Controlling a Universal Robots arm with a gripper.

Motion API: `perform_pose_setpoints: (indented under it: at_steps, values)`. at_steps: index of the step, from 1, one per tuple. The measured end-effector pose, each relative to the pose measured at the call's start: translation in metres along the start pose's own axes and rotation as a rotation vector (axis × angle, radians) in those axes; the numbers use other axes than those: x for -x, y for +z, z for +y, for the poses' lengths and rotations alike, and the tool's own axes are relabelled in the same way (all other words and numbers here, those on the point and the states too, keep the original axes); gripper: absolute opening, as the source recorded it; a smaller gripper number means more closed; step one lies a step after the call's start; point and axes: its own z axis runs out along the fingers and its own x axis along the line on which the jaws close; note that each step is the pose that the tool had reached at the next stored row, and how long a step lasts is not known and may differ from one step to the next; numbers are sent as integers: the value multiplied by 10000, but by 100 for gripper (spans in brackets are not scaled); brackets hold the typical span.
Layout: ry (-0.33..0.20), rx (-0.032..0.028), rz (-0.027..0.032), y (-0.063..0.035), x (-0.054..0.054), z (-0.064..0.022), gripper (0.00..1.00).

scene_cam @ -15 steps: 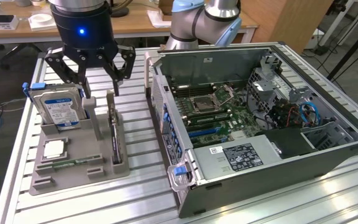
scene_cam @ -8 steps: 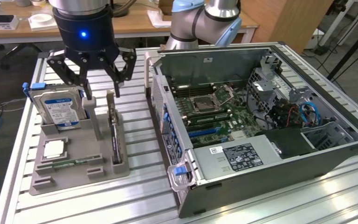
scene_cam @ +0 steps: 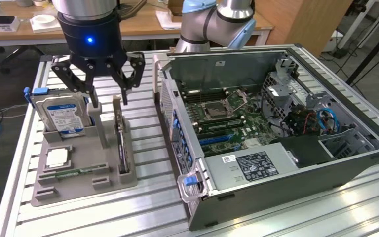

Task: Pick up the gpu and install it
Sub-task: 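Pick up the gpu and move the gpu toward the slot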

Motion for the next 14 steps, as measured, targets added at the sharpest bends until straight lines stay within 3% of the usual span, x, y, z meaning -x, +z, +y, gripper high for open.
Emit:
perform_pose_setpoints:
  at_steps: [14]
  values:
    - [0,0,0,83,2,-3,59]
